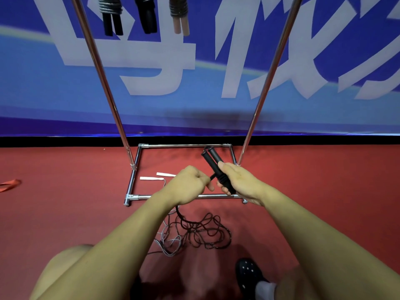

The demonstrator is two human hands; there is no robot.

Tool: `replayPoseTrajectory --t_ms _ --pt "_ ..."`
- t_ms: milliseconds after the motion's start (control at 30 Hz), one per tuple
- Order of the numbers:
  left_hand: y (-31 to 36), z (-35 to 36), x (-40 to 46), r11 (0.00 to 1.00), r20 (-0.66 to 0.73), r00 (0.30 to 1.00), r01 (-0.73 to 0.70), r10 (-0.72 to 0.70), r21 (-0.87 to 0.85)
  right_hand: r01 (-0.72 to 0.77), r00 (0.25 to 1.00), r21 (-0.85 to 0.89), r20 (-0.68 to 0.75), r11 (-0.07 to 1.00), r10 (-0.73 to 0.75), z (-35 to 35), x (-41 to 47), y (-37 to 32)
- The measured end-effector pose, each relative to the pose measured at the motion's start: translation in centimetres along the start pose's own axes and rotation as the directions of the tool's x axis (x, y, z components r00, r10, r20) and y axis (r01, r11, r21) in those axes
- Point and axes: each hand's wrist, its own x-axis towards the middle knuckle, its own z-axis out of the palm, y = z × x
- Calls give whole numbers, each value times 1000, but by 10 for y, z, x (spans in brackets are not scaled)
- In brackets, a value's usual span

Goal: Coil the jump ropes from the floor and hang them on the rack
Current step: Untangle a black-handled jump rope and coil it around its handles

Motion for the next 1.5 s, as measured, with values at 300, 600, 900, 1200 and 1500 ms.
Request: replayPoseTrajectory --t_ms 300,600,900,1200,1500 --pt "0 -4 0 997 -41 999 3 -6 -71 3 999 27 32 1000 -4 0 2 1" --pt "-1 4 3 993 -3 1000 2 -3 -118 -52 999 123 4 991 52 -1 7 8" --pt "-5 11 2 996 28 999 -25 27 -80 10 999 -187 33 982 -4 -15 -6 6" --pt "1 9 -2 985 83 991 -89 102 -149 -14 953 20 302 1000 7 -5 -24 -9" --pt "-6 10 5 961 108 992 -31 63 -273 130 991 -12 30 991 -129 -22 -14 -13"
